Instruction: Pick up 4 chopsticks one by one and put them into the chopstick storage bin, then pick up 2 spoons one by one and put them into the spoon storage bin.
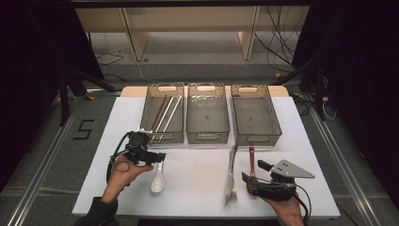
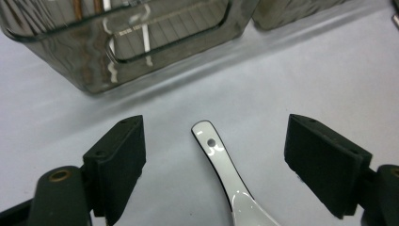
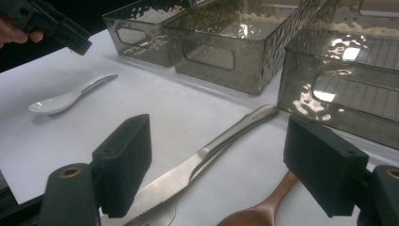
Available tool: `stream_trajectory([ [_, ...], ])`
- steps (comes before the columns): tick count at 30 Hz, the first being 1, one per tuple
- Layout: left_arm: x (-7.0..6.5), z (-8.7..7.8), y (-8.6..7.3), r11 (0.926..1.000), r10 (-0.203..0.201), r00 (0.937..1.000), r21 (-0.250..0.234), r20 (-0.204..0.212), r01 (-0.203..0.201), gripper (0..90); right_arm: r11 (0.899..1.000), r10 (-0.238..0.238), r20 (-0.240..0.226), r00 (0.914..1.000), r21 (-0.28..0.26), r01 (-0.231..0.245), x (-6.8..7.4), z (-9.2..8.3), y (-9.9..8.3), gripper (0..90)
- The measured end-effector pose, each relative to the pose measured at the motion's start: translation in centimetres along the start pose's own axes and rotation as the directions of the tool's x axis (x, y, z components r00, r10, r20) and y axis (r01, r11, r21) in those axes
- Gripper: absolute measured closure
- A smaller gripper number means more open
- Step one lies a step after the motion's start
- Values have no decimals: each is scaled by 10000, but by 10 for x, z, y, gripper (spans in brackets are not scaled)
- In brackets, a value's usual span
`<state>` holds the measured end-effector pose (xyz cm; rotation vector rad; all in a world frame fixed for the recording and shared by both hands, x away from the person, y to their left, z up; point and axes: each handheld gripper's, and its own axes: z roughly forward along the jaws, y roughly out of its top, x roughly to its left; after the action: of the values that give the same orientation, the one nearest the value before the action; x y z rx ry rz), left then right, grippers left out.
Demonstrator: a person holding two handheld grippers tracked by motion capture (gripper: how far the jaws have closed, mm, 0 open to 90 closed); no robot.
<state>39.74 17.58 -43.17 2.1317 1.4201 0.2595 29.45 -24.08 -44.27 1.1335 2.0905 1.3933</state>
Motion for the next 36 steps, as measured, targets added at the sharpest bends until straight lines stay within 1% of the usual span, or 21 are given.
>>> stream_trajectory([
  [2, 1, 2, -2, 10000, -56, 10000, 74, -26, 56, 202, 10000, 32, 0, 10000, -2, -32, 0, 0, 0, 246],
  [4, 1, 4, -4, 9999, -104, 9999, 135, -24, 104, 201, 10000, -60, -15, 10000, 4, 60, 1, 0, 0, 246],
  [8, 2, 8, -6, 9995, -156, 9999, 278, -54, 157, 199, 10000, 28, 32, 10000, 18, -28, 0, -2, -2, 246],
  [12, 0, 12, -9, 9989, -110, 9999, 456, -32, 112, 199, 9999, 107, 78, 9999, -36, -107, -2, -4, -1, 246],
  [14, -2, 14, -11, 9982, -74, 10000, 587, -42, 76, 199, 10000, 40, 77, 10000, -55, -39, 0, -4, -1, 246],
  [17, -3, 18, -12, 9967, -50, 10000, 804, -34, 52, 199, 10000, -4, 35, 10000, -8, 4, 1, -2, -1, 245],
  [20, -4, 23, -14, 9933, 36, 10000, 1159, 78, -45, 198, 10000, 29, 20, 10000, 32, -29, 0, -2, -2, 246],
  [22, -4, 25, -15, 9914, 40, 10000, 1310, 80, -50, 193, 10000, 25, 12, 10000, 9, -25, -1, -1, -1, 246],
  [24, -4, 25, -17, 9900, 31, 10000, 1408, -20, -28, 202, 10000, 25, -12, 10000, 8, -25, -1, -1, -1, 245],
  [26, -3, 25, -18, 9897, 7, 10000, 1429, -32, -2, 219, 10000, 17, -38, 10000, 12, -17, 0, 0, -1, 246],
  [31, -1, 26, -21, 9865, -102, 9998, 1635, 150, 76, 297, 10000, -75, -90, 9999, 28, 75, 1, 1, 1, 245],
  [33, -2, 27, -22, 9865, -91, 9996, 1638, 282, 43, 349, 10000, -78, -82, 9999, 19, 79, 2, 1, 1, 246],
  [35, -3, 28, -23, 9839, 13, 9992, 1784, 394, -83, 391, 9999, -116, -99, 9999, 23, 117, 2, 2, 2, 245],
  [36, -3, 28, -24, 9838, 63, 9991, 1787, 430, -139, 411, 9999, -164, -94, 9998, 20, 164, 3, 3, 2, 245],
])
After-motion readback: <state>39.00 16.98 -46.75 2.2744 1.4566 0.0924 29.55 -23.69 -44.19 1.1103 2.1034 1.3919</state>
